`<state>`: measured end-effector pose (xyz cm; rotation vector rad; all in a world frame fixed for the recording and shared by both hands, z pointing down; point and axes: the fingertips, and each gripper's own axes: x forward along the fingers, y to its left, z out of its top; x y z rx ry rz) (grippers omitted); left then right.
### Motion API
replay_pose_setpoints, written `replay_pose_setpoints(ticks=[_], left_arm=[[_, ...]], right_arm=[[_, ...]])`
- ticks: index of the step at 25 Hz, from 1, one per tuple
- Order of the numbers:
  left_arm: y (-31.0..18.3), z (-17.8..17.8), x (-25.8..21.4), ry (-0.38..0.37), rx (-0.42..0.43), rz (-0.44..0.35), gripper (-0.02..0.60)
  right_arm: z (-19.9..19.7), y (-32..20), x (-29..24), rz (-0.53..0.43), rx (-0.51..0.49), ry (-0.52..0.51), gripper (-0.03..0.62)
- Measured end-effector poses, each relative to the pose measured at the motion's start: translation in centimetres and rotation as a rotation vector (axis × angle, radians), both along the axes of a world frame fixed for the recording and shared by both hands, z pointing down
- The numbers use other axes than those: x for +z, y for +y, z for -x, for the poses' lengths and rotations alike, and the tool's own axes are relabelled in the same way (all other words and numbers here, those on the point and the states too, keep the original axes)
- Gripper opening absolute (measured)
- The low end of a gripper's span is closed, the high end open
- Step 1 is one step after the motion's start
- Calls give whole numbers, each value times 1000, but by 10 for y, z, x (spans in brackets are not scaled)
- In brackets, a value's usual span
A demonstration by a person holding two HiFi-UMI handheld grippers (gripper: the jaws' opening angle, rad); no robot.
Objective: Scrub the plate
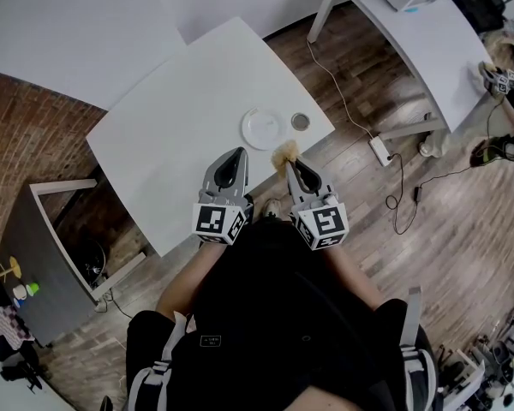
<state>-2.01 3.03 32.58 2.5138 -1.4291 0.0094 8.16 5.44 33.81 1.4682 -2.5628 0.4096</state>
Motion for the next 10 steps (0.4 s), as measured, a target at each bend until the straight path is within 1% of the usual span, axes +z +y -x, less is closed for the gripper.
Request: replay_pose_setpoints(ticks=[10], left_arm=[[-3,-1,0,-4,8,2,2]], right_arm=[[-3,-1,1,2,3,-1,28]])
